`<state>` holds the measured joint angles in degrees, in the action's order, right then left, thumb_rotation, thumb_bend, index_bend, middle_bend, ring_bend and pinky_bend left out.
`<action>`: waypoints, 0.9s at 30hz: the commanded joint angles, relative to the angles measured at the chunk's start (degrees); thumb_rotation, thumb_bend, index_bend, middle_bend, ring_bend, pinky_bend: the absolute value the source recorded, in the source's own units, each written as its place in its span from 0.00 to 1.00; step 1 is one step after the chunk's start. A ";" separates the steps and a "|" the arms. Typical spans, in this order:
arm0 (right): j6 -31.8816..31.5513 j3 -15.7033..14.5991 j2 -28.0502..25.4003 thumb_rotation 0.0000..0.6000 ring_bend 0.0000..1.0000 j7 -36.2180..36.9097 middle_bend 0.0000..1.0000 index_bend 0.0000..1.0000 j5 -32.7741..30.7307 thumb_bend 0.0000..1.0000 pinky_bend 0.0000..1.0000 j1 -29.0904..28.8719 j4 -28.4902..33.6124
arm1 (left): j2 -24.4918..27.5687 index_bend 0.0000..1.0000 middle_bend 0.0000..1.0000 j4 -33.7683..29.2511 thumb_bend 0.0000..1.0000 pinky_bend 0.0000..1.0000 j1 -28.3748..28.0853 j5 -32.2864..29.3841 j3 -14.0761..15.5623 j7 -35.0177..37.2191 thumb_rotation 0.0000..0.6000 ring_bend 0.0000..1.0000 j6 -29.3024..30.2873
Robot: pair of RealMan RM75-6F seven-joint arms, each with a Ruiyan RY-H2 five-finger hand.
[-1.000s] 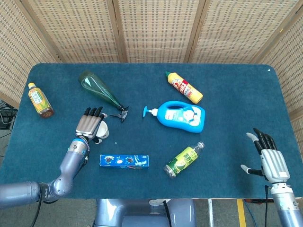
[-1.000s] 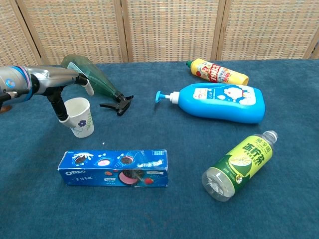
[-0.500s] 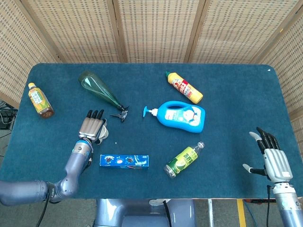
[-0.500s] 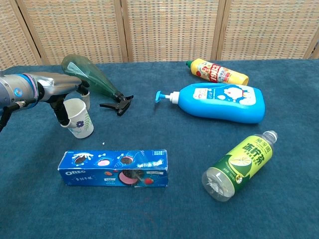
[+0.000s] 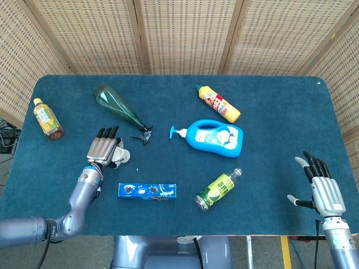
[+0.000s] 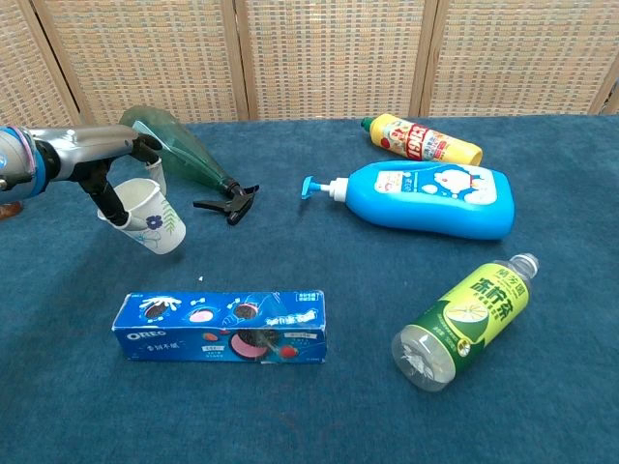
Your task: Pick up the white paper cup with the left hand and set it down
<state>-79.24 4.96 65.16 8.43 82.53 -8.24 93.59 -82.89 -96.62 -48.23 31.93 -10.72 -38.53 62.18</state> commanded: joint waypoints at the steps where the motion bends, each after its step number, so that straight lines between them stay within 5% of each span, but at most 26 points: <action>1: -0.12 -0.15 0.17 1.00 0.00 -0.53 0.00 0.00 0.18 0.09 0.00 0.08 0.15 | -4.11 0.43 0.00 4.70 0.27 0.01 6.33 11.90 0.06 15.97 1.00 0.00 1.06; 9: 0.00 -0.39 0.44 1.00 0.00 -1.43 0.00 0.00 0.40 0.09 0.00 0.07 0.29 | -8.66 0.45 0.00 15.24 0.27 0.01 11.28 24.58 2.86 32.12 1.00 0.00 -0.20; 23: -0.12 -0.47 0.29 1.00 0.00 -1.63 0.00 0.00 0.56 0.09 0.00 0.19 0.68 | -6.58 0.42 0.00 19.39 0.26 0.00 13.65 27.56 4.75 32.27 1.00 0.00 -3.65; 27: -0.24 -0.52 0.34 1.00 0.00 -1.77 0.00 0.00 0.69 0.09 0.00 0.25 0.73 | -4.56 0.32 0.00 17.83 0.25 0.00 14.06 27.08 4.09 31.38 1.00 0.00 -3.98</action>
<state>-79.48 4.45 65.51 6.67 83.22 -7.98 94.32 -88.07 -78.21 -34.33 59.28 -6.35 -6.73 58.41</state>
